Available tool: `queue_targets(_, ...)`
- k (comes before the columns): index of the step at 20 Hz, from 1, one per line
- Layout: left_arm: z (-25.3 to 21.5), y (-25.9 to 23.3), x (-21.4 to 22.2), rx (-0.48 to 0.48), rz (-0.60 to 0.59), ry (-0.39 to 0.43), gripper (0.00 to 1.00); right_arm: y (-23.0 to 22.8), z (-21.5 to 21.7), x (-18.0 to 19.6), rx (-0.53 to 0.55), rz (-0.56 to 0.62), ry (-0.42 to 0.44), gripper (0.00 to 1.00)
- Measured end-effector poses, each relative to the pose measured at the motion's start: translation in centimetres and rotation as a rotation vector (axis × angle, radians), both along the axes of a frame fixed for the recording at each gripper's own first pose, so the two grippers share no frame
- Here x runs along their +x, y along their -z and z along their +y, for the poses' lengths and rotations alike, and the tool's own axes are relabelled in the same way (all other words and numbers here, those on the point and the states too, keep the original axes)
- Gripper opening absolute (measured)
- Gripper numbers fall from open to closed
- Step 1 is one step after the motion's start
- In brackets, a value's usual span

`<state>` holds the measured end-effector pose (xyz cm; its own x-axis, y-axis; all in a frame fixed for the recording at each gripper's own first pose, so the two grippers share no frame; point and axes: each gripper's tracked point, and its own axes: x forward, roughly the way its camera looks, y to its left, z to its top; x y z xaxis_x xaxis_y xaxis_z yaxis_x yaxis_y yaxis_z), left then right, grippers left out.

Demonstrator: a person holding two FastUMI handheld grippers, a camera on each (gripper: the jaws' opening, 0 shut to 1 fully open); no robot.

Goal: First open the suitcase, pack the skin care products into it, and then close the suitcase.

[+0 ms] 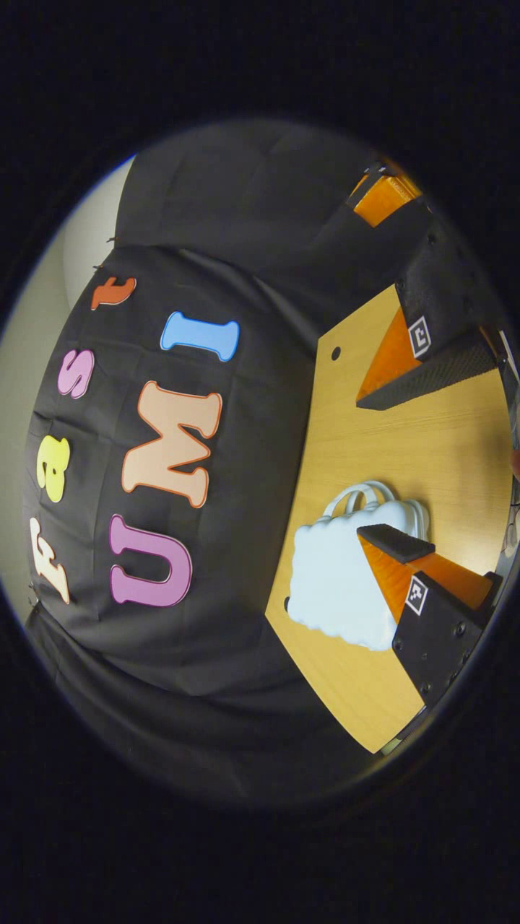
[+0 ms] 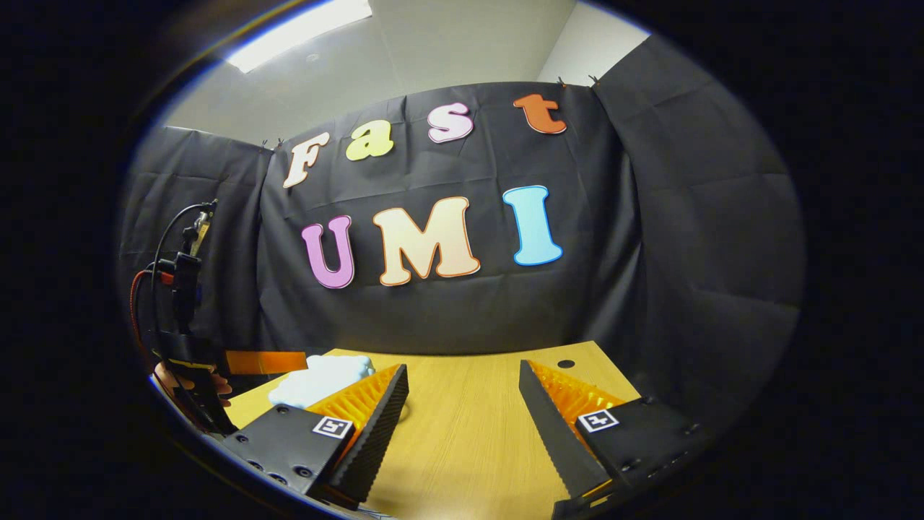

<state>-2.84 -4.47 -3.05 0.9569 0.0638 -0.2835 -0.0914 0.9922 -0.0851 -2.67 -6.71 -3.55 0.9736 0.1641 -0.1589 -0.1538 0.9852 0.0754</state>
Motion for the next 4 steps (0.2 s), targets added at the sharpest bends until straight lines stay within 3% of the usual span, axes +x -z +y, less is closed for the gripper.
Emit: queue_targets(4,-1.8,-0.4,-0.8,0.014,-0.003,0.021,0.93,-0.2,-1.4,-0.9,0.013,-0.003,0.002,0.97)
